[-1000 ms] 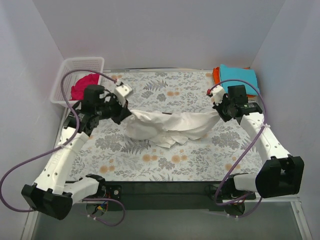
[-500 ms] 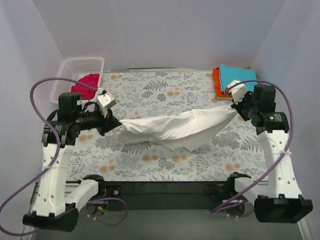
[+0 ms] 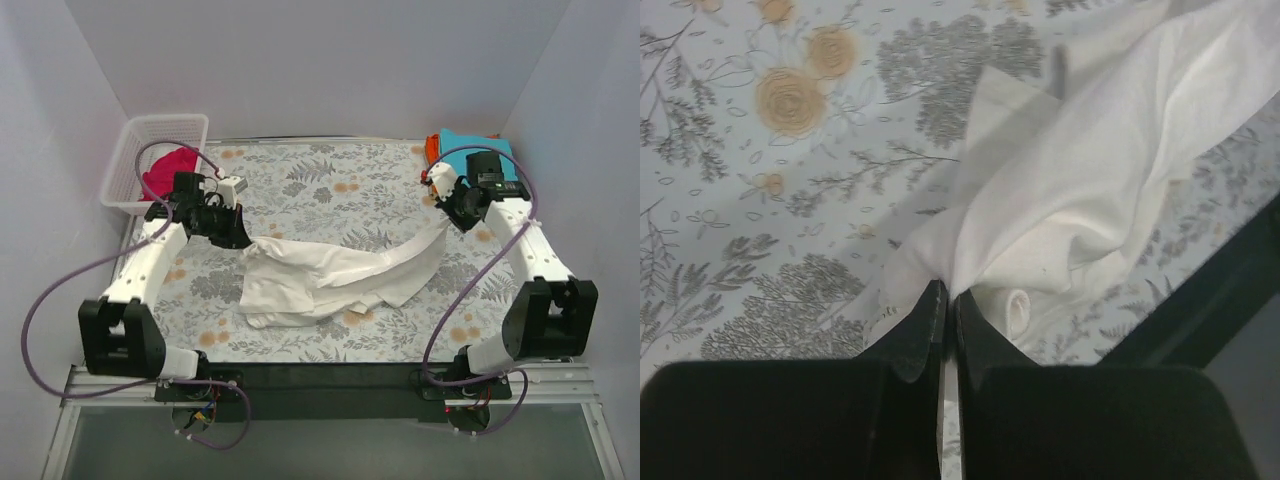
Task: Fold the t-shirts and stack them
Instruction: Flatten the tshirt out
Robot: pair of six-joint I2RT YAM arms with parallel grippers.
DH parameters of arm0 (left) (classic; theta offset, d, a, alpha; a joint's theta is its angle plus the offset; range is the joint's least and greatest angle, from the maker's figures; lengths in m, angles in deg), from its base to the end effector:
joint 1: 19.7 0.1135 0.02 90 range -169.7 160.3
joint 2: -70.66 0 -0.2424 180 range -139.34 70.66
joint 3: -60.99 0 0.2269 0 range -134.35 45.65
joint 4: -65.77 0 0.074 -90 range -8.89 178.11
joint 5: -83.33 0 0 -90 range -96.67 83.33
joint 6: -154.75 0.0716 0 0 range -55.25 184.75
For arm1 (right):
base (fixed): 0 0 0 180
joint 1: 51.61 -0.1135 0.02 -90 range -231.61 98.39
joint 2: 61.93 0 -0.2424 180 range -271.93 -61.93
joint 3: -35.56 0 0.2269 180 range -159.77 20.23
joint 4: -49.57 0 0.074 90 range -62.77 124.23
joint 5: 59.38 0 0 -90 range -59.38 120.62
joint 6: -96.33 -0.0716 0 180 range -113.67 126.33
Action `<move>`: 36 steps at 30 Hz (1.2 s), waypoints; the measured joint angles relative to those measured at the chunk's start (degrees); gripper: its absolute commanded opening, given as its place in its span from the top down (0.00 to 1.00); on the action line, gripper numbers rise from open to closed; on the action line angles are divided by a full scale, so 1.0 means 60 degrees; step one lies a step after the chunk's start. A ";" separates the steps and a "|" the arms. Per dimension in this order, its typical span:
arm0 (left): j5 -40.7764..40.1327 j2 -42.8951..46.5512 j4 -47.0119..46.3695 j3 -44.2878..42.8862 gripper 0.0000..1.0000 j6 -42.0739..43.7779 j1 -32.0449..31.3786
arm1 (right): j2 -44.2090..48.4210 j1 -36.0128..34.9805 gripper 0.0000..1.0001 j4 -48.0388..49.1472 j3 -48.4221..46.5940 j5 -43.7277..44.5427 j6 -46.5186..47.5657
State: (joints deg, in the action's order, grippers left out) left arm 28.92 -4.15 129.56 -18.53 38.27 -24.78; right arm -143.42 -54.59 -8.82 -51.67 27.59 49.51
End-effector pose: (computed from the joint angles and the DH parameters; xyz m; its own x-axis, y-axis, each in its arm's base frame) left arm 0.2459 -0.0637 0.2526 -0.9298 -0.2814 -0.2373 -0.0499 0.7352 -0.6760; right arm 0.2976 0.0193 0.2603 -0.5215 -0.7114 -0.4712 -0.6044 0.6977 -0.3845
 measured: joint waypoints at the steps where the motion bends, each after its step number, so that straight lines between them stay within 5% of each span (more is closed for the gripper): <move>1: -0.0302 -0.0729 -0.0401 0.0015 0.98 -0.0160 0.0055 | -0.0335 -0.0080 0.99 0.0011 0.0000 -0.0018 -0.0069; 5: -0.1195 -0.2586 -0.1362 -0.0237 0.68 -0.0419 0.0317 | -0.1217 -0.0342 0.99 0.0058 0.0000 -0.0153 -0.0291; 9: -0.0962 -0.2634 -0.1577 -0.0412 0.37 0.0189 0.0710 | -0.1326 -0.0382 0.99 0.0098 0.0000 -0.0331 -0.0492; 19: -0.0222 0.1614 -0.0466 0.1308 0.40 0.3217 0.0226 | -0.1315 -0.0499 0.99 0.0186 0.0000 -0.0568 -0.0747; 26: -0.1953 0.1719 -0.0361 0.3249 0.39 0.3923 -0.2335 | -0.1290 -0.0546 0.99 0.0186 0.0000 -0.0561 -0.0834; 36: -0.3606 0.1016 -0.1177 0.3639 0.39 0.4025 -0.3268 | -0.1235 -0.0550 0.99 0.0186 0.0000 -0.0550 -0.0882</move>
State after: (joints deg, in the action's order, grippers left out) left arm 7.29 1.95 122.50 3.30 62.42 -44.39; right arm -150.83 -57.89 -7.70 -51.67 24.29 44.22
